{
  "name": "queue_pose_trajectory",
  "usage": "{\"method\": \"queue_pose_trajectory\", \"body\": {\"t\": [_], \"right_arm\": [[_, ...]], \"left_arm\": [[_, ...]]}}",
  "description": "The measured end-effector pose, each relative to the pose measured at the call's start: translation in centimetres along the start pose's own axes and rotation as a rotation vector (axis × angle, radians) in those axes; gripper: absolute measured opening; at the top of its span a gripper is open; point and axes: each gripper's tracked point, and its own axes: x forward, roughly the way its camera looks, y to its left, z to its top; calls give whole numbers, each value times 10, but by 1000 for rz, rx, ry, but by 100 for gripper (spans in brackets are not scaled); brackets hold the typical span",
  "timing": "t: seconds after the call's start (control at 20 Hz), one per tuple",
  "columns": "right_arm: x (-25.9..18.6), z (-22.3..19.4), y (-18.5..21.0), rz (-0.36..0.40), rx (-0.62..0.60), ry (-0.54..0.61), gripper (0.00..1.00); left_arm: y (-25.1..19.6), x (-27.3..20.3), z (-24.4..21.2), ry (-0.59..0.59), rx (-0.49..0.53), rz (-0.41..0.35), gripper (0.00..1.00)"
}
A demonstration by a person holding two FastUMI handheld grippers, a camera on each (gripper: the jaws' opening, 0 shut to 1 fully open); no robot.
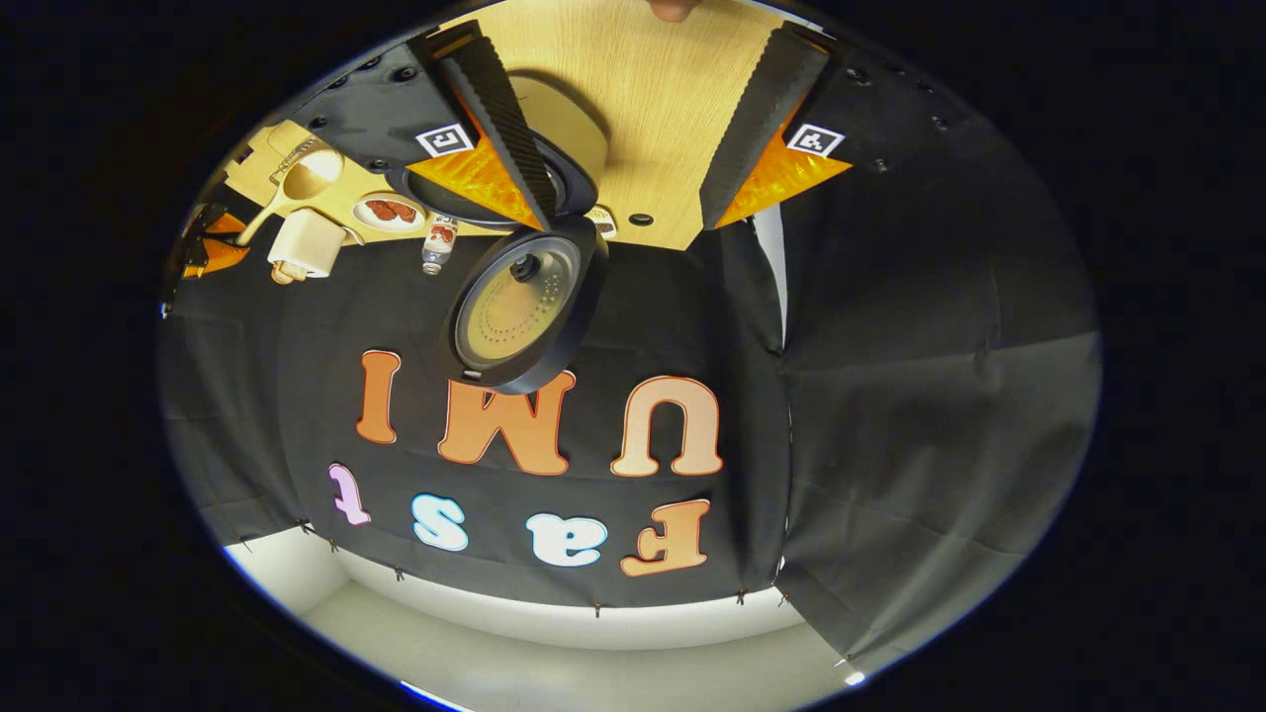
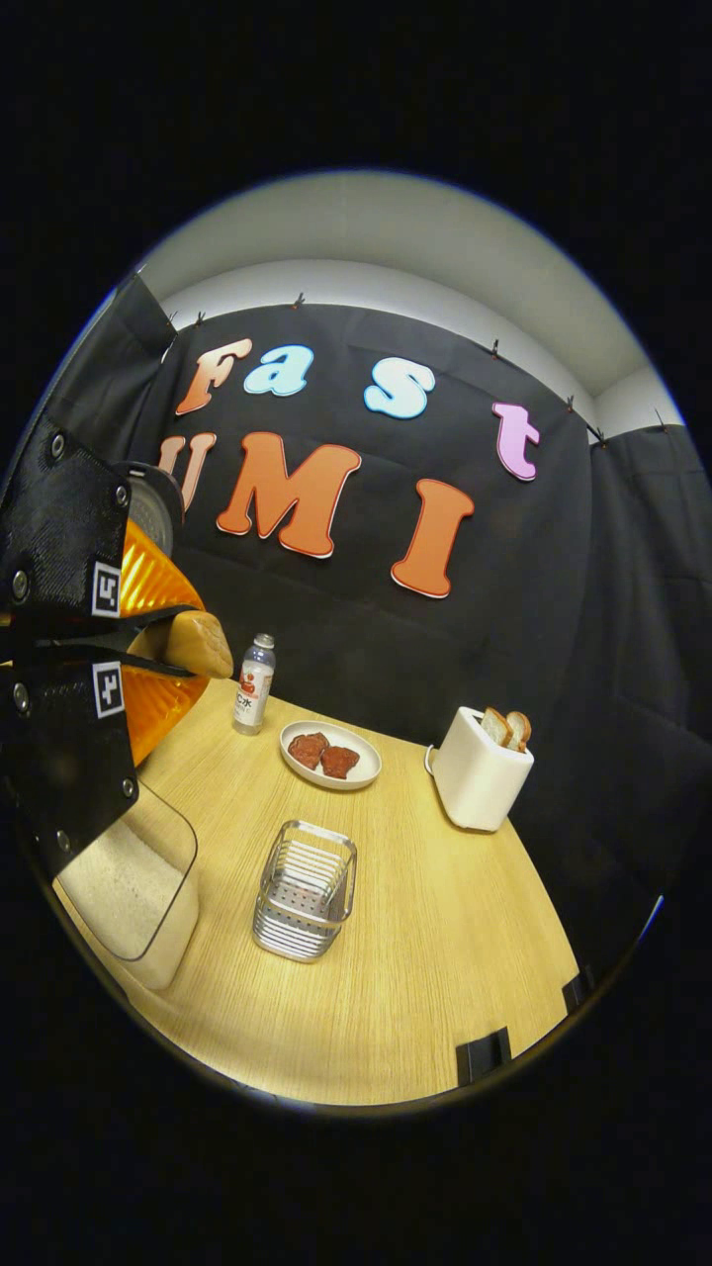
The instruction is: Close the left gripper, press the button to open the rice cooker; take a wooden spoon from the chopstick holder with the right hand, scoop a spoonful of rice and pour it into the rice cooker, then put the wooden spoon back into the chopstick holder.
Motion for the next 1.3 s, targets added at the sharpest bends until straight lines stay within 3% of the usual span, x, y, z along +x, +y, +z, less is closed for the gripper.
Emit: {"method": "queue_pose_trajectory", "body": {"t": [0.7, 1.0, 1.3], "right_arm": [[76, -19, 132, 128, -73, 41, 2], [98, -51, 147, 119, -197, 67, 2], [108, -83, 162, 161, -336, 88, 2]], "left_arm": [[-1, 9, 26, -17, 0, -4, 98], [6, 14, 28, -25, 17, 13, 98], [2, 21, 15, 2, 11, -7, 98]]}}
